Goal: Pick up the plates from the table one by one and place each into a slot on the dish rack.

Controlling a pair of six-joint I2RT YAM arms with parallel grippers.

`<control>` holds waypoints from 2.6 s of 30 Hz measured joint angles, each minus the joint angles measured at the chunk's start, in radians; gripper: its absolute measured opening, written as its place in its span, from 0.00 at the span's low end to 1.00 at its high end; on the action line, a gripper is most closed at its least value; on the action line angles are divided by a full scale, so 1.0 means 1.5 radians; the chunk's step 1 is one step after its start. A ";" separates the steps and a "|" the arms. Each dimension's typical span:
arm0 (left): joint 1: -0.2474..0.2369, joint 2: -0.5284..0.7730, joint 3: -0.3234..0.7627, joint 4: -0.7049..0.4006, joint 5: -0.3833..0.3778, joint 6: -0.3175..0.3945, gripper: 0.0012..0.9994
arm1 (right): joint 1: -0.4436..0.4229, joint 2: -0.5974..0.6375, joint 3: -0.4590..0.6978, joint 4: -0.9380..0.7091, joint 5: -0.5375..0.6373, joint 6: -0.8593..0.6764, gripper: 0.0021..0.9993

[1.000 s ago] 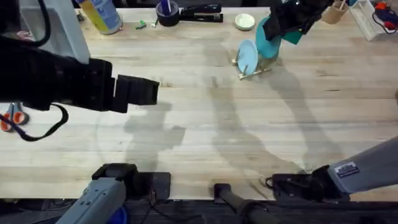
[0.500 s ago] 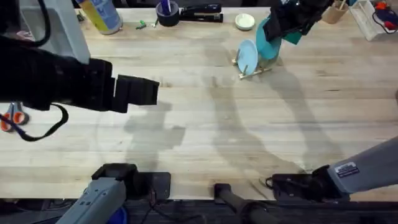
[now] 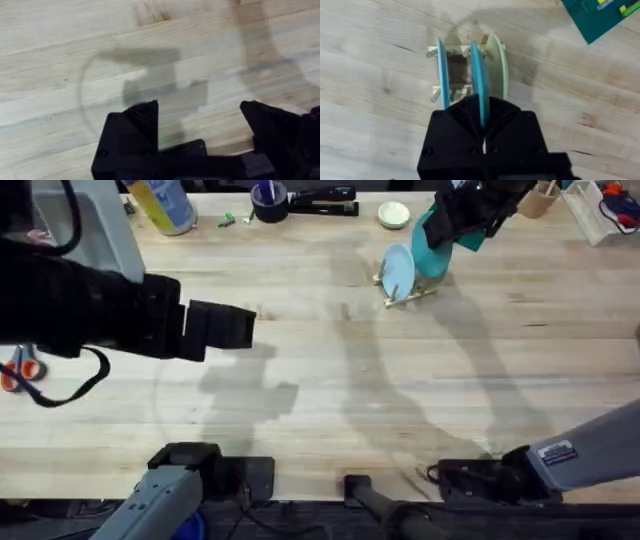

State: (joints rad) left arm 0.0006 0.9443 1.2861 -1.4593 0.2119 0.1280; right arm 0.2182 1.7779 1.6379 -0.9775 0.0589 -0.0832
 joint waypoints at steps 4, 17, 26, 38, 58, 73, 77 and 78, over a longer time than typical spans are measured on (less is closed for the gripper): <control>0.000 0.000 0.000 0.000 0.000 0.000 1.00 | 0.000 0.002 0.000 0.000 0.000 0.000 0.03; 0.000 0.000 0.000 0.000 0.000 0.000 1.00 | 0.000 0.050 0.003 0.000 -0.002 0.000 0.03; 0.000 0.000 0.000 0.000 0.000 0.000 1.00 | 0.000 0.054 0.006 0.000 -0.003 0.000 0.03; 0.000 0.000 0.000 0.000 0.000 0.000 1.00 | 0.000 0.054 0.006 -0.010 -0.003 -0.001 0.19; 0.000 0.000 0.000 0.000 0.000 0.000 1.00 | 0.000 0.054 0.009 -0.015 -0.007 -0.002 0.55; 0.000 0.000 0.000 0.000 0.000 0.000 1.00 | 0.001 0.054 0.159 -0.117 -0.007 -0.002 0.56; 0.000 0.000 0.000 0.000 0.000 0.000 1.00 | 0.003 0.054 0.205 -0.181 -0.007 -0.002 0.56; 0.000 0.000 0.000 0.000 0.000 0.000 1.00 | 0.004 0.054 0.216 -0.199 -0.007 -0.002 0.58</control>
State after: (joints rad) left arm 0.0006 0.9443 1.2861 -1.4593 0.2119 0.1280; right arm 0.2242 1.8583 1.9623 -1.2755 0.0479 -0.0864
